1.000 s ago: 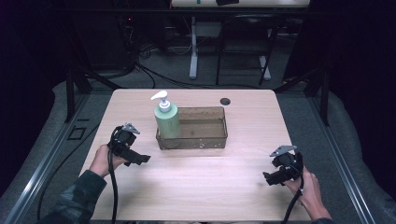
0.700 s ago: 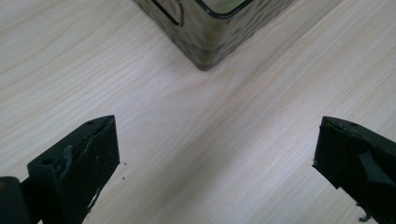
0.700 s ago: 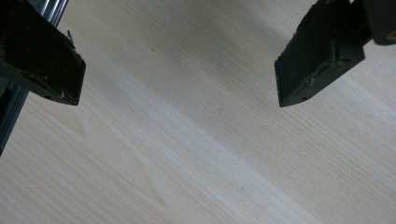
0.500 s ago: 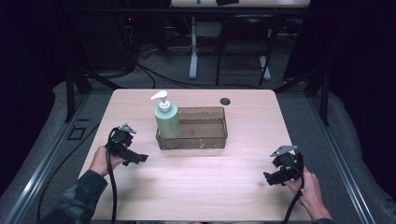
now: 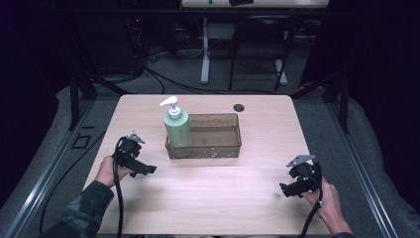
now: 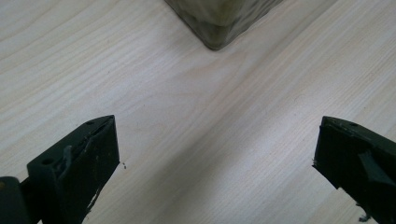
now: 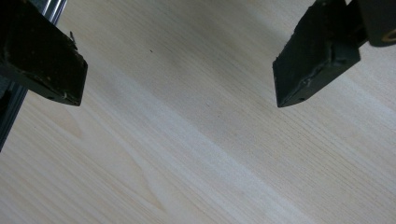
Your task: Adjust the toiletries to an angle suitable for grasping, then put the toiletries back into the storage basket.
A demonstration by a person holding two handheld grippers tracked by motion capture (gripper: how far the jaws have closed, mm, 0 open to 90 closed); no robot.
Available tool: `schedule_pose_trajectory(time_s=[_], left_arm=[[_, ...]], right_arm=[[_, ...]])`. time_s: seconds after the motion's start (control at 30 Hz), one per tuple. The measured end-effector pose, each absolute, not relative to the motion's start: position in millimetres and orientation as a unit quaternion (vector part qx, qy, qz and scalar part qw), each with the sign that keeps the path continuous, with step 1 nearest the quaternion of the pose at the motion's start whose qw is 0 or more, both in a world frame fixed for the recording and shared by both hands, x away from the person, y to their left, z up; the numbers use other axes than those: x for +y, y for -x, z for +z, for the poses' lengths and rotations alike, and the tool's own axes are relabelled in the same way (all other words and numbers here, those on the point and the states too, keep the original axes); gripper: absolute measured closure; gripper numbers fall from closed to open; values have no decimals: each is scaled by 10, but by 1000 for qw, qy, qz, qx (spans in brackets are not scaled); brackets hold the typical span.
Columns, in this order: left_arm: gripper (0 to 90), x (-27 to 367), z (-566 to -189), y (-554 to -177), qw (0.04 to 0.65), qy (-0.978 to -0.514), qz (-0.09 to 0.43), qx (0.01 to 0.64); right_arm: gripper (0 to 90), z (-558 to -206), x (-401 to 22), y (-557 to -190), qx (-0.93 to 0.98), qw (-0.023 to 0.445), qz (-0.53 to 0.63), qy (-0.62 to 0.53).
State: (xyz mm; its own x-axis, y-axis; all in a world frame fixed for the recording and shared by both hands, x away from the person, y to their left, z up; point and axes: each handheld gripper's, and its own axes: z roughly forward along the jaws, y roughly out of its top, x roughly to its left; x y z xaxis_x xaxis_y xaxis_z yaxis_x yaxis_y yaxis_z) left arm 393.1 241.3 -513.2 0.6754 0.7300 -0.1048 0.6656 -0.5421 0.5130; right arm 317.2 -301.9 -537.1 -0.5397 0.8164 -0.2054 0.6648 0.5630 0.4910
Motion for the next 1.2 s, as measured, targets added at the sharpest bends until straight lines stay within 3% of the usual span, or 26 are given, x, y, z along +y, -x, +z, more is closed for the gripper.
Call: schedule_pose_trajectory(time_s=[1.2], left_arm=[[0, 2472, -5169, -3841, 262, -878, 59, 397]], right_arm=[[20, -5315, -2940, -3235, 861, 213, 184, -423]])
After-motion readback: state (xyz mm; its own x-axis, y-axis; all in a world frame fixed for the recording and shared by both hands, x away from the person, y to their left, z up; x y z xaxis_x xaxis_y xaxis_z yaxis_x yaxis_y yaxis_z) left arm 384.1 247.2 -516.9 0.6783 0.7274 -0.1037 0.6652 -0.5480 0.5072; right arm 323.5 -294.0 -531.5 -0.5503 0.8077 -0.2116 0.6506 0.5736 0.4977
